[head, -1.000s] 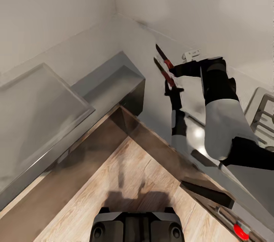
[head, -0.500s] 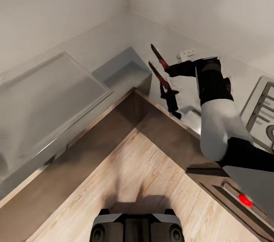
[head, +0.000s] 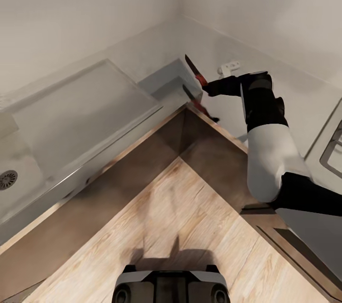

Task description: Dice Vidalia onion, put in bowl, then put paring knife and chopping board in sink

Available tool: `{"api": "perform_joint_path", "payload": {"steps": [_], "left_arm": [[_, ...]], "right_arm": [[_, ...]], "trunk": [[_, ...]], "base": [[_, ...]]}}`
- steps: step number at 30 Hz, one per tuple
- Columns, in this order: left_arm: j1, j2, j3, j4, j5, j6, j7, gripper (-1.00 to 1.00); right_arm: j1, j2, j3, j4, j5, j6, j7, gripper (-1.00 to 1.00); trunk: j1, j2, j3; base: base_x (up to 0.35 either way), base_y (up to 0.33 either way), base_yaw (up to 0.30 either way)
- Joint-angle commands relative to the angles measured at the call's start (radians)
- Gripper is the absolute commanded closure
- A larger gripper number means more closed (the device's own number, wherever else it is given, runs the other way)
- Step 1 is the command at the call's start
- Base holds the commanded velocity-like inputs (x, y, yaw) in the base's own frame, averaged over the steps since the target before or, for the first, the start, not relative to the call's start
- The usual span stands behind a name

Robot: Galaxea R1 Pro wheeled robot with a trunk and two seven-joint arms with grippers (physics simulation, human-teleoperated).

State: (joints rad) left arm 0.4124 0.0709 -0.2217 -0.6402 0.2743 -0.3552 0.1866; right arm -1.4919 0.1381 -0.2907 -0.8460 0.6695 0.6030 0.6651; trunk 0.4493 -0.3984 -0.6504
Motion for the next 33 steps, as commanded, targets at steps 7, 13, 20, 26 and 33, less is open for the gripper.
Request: {"api": "perform_joint_path", "payload": {"steps": [7, 13, 20, 26, 33], "left_arm": [[0.000, 0.001, -0.008, -0.002, 0.007, -0.002, 0.009, -1.00], [0.000, 0.001, -0.009, -0.002, 0.007, -0.002, 0.009, -1.00], [0.000, 0.002, -0.008, -0.001, 0.007, -0.002, 0.009, -1.00], [0.000, 0.003, -0.008, -0.001, 0.007, -0.002, 0.009, -1.00], [0.000, 0.002, -0.008, -0.002, 0.007, -0.002, 0.009, -1.00]], "right_arm": [[-0.001, 0.002, -0.005, -0.001, 0.010, 0.001, 0.010, 1.00], [-0.001, 0.002, -0.005, -0.001, 0.010, 0.001, 0.010, 1.00], [-0.001, 0.002, -0.005, -0.001, 0.009, 0.001, 0.011, 1.00], [-0.001, 0.003, -0.005, 0.001, 0.007, 0.001, 0.011, 1.00], [-0.001, 0.014, -0.005, 0.001, 0.007, 0.001, 0.011, 1.00]], "trunk": [[0.001, -0.002, 0.009], [0.001, -0.002, 0.018], [0.001, -0.002, 0.028], [0.001, -0.002, 0.037], [0.001, -0.002, 0.047]], "base": [[-0.001, 0.001, 0.122], [-0.015, 0.000, 0.123], [-0.273, 0.000, 0.126], [-0.303, 0.000, 0.135], [-0.065, 0.000, 0.171]]}}
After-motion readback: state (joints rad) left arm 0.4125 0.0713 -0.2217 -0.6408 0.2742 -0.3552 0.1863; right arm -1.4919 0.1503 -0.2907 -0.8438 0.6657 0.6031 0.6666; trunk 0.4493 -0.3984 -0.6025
